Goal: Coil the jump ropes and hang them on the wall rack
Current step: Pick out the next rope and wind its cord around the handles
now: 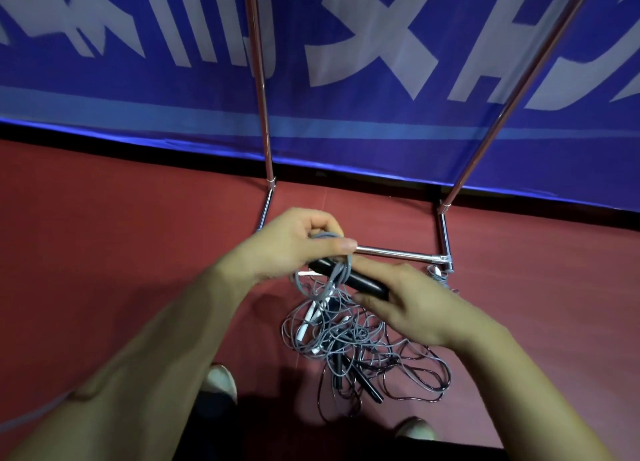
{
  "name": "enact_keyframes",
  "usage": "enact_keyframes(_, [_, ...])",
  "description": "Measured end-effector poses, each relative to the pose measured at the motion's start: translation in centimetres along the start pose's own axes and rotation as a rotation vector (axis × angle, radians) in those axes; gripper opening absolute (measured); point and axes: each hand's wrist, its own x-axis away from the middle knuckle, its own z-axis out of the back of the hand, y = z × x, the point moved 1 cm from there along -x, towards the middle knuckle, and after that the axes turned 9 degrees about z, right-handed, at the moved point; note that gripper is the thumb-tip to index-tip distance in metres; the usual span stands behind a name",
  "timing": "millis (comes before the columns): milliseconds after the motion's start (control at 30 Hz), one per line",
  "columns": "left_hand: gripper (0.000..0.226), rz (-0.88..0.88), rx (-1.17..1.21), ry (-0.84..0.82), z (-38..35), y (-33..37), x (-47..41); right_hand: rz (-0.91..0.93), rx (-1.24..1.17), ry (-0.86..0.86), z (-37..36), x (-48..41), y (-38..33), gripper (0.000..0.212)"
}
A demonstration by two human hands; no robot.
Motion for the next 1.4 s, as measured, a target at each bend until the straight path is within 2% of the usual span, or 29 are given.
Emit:
enact_keyframes(67, [0.021, 0.135, 0.271, -0.053, 0.0, 0.1, -0.2, 0.018, -0.105, 0.098, -0.1, 0.2, -0.4, 0.056])
enact_keyframes(167, [0.024, 0.273, 0.540, -0.097, -0.8, 0.3, -0.5, 0.005, -0.349, 0.299, 0.4, 0.3, -0.6, 0.047])
enact_keyframes(267, [0.034, 0.293, 0.625, -0.058, -2.6, 1.1, -0.7, 0.020, -0.552, 0.354, 0.9, 0.4, -1.1, 0.072])
enact_keyframes(333, [0.035, 0.303, 0.610, 0.007, -3.6, 1.1, -1.0, 0.038, -0.566, 0.371, 0.7, 0.2, -1.0, 0.079])
enact_keyframes(400, [0.036, 0.312, 0.457, 0.028, -4.1, 0.6, -1.3, -0.043, -0.545, 0.498, 1.0, -0.1, 0.0, 0.080])
enact_keyframes(467, [0.038, 0.283, 0.090, 0.048, -4.4, 0.1, -1.0, -0.183, -0.355, 0.667, 1.8, 0.0, 1.7, 0.080])
enact_keyframes(500, [0.039, 0.249, -0.145, 0.078, -4.5, 0.1, -0.7, -0.242, -0.202, 0.686, 2.1, 0.2, 2.3, 0.080])
enact_keyframes(567, [0.035, 0.124, -0.570, 0.195, -4.4, 0.2, -0.1, -0.333, 0.034, 0.588, 2.0, 0.5, 2.9, 0.082])
enact_keyframes(600, [0.032, 0.048, -0.700, 0.268, -4.2, 0.5, 0.1, -0.343, 0.115, 0.517, 1.7, 0.6, 3.1, 0.082])
enact_keyframes(700, [0.027, -0.161, -0.761, 0.377, -2.9, 0.8, 0.4, -0.315, 0.288, 0.352, 0.3, 0.7, 3.0, 0.077])
enact_keyframes(800, [0.019, -0.232, -0.668, 0.320, -1.4, 0.6, 0.1, -0.204, 0.263, 0.221, 0.0, 0.7, 2.8, 0.079])
enact_keyframes(900, [0.014, -0.190, -0.423, 0.217, -0.5, 0.0, -0.2, -0.055, 0.149, 0.090, -0.2, 0.7, 1.8, 0.079])
enact_keyframes(967, [0.015, -0.163, -0.333, 0.181, -0.5, -0.1, -0.4, -0.001, 0.154, 0.081, -0.3, 0.5, 1.0, 0.074])
enact_keyframes(1100, [0.023, -0.001, 0.163, 0.113, -0.7, 0.6, -0.8, 0.040, 0.074, 0.196, 0.3, 0.5, -0.4, 0.074])
enact_keyframes(1200, [0.026, 0.183, 0.485, -0.058, -1.1, 0.7, -0.8, 0.039, -0.024, 0.325, 0.6, 0.5, -0.8, 0.062])
enact_keyframes(1233, [0.029, 0.206, 0.553, -0.115, -1.5, 0.6, -0.7, 0.034, -0.082, 0.373, 0.6, 0.6, -0.9, 0.059])
enact_keyframes(1300, [0.032, 0.230, 0.652, -0.141, -2.5, 0.7, -1.0, 0.021, -0.211, 0.438, 0.7, 0.6, -1.1, 0.065])
enact_keyframes(1400, [0.037, 0.330, 0.572, -0.040, -4.4, 0.6, -1.5, 0.050, -0.359, 0.523, 1.0, 0.3, -0.8, 0.077])
